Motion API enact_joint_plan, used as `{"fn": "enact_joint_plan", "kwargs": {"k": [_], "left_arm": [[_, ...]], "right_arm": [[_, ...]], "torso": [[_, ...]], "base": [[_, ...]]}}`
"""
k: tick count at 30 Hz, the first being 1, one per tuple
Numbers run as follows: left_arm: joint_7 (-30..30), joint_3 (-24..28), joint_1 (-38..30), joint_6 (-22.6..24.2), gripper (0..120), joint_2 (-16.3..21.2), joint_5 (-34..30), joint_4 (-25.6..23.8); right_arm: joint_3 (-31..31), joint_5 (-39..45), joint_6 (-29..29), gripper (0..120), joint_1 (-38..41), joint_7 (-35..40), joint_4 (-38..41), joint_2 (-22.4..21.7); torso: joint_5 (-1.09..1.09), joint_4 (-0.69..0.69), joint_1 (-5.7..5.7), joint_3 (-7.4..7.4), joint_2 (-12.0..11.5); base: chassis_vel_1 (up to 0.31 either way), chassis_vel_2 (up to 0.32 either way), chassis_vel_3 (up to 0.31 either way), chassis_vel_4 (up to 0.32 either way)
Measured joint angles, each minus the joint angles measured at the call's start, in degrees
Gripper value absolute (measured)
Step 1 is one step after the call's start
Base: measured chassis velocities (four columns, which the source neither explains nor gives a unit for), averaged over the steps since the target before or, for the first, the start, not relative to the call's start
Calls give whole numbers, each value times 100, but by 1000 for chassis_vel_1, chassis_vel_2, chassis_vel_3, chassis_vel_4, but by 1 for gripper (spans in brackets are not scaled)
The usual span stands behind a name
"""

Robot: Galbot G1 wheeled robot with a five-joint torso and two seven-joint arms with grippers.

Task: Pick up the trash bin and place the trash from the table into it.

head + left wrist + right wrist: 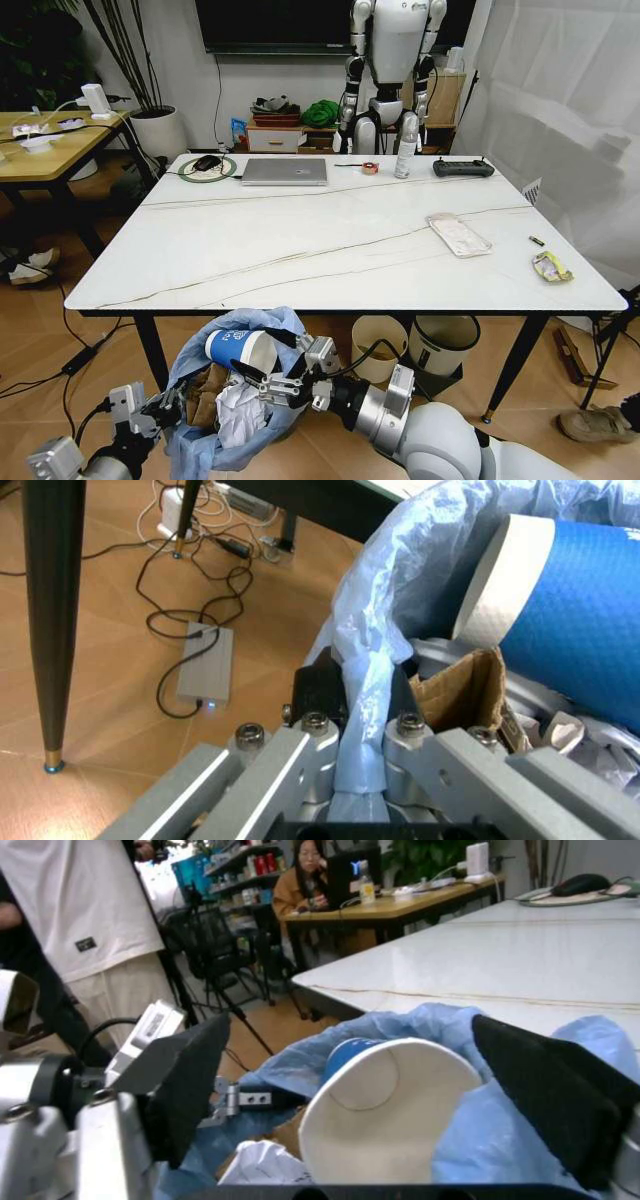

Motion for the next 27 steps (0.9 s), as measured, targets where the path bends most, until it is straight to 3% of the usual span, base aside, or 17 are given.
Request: {"fn": "enact_joint_plan", "kwargs": {"k": [3, 7, 11, 13, 19, 27], "left_arm": [[0, 0, -3, 0, 1, -13, 0, 17], [26, 18, -37, -15, 1, -117, 32, 99], [54, 12, -21, -37, 1, -140, 45, 106], [66, 10, -29, -47, 1, -130, 58, 105], [143, 108, -123, -93, 1, -59, 220, 221], [222, 208, -349, -164, 1, 118, 250, 396]], "right_arm": [[210, 91, -5, 98, 10, 103, 37, 32], [956, 260, -113, 100, 21, 462, 61, 103], [1506, 190, 148, 100, -220, 891, -86, 99], [2103, 7, 461, 100, -688, 900, -211, 92], [3508, -117, 461, 100, -1931, 961, -426, 301], [5081, -719, 1130, 100, -3195, 155, -880, 907]], "torso": [[0, 0, 0, 0, 0], [-1, 1, 0, 0, 0], [1, 2, 0, 0, 0], [1, 1, 0, 1, 0], [1, 0, 0, 1, 0], [1, 1, 0, 0, 0]], "base": [[0, 0, 0, 0], [0, 0, 0, 0], [0, 0, 0, 0], [0, 0, 0, 0], [0, 0, 0, 0], [0, 0, 0, 0]]}}
